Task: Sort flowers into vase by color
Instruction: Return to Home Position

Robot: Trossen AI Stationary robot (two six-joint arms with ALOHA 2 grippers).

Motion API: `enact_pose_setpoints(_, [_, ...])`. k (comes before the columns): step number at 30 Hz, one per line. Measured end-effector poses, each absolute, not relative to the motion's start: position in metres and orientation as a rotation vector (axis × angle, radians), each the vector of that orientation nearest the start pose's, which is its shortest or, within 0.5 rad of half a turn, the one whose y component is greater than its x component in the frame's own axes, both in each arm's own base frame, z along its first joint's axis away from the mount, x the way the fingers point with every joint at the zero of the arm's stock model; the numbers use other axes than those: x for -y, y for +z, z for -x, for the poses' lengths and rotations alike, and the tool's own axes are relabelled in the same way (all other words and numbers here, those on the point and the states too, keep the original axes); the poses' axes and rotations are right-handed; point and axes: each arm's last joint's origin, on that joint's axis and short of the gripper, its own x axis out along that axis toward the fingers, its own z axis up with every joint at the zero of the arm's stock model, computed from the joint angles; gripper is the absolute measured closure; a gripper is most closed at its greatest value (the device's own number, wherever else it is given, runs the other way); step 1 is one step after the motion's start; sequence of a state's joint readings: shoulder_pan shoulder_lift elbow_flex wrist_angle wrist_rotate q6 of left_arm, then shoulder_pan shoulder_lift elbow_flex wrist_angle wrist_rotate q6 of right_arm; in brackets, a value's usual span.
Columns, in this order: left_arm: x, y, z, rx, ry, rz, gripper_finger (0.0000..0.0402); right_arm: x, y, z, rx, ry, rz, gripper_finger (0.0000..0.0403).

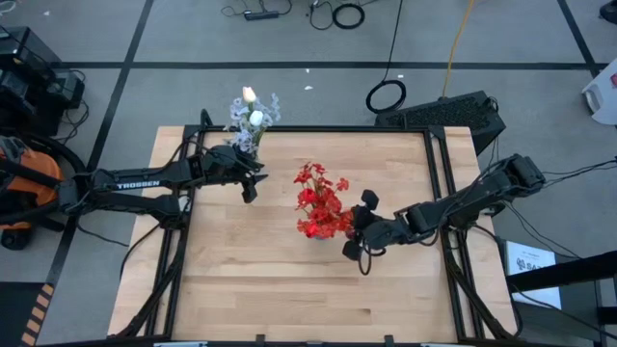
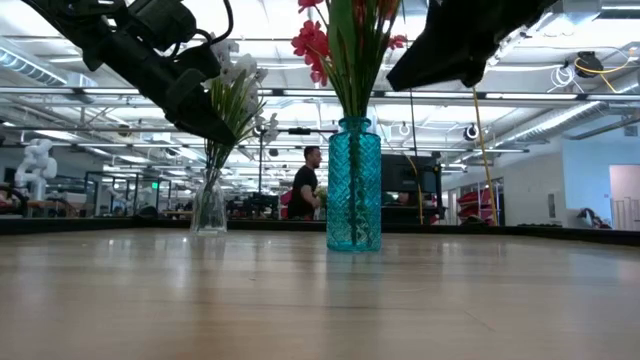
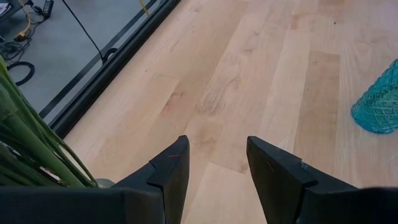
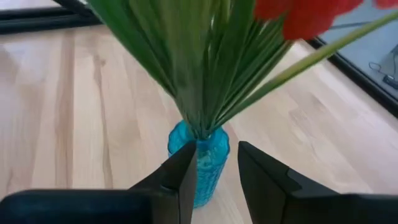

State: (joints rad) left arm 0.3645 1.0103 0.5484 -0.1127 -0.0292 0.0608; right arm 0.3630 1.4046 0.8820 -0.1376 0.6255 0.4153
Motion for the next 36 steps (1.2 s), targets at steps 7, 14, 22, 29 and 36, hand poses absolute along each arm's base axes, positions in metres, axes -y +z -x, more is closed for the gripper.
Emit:
enact_pose_setpoints(7, [-0.074,0.219,-0.193,-0.581,0.363,0.040,0.0233,-0.081,0.258,-0.260,-0.497,-0.359,-0.089,0.0293])
enact_pose_setpoints(14, [-0.075,0.221,-0.194,-0.555,0.365,0.037,0.0233,-0.071,0.272,-0.236,-0.546,-0.362,-0.053,0.0293])
enact_pose_setpoints(22, [-0.067,0.236,-0.184,-0.474,0.261,0.051,0.0233,-0.060,0.266,-0.216,-0.656,-0.397,-0.012,0.0293])
enact_pose_setpoints(29, [-0.054,0.241,-0.159,-0.428,0.133,0.047,0.0233,-0.046,0.221,-0.203,-0.690,-0.264,-0.123,0.0293])
enact_pose_setpoints(36, [-0.031,0.201,-0.143,-0.190,0.018,0.217,0.0233,-0.022,0.205,-0.179,-0.484,-0.259,-0.200,0.0293])
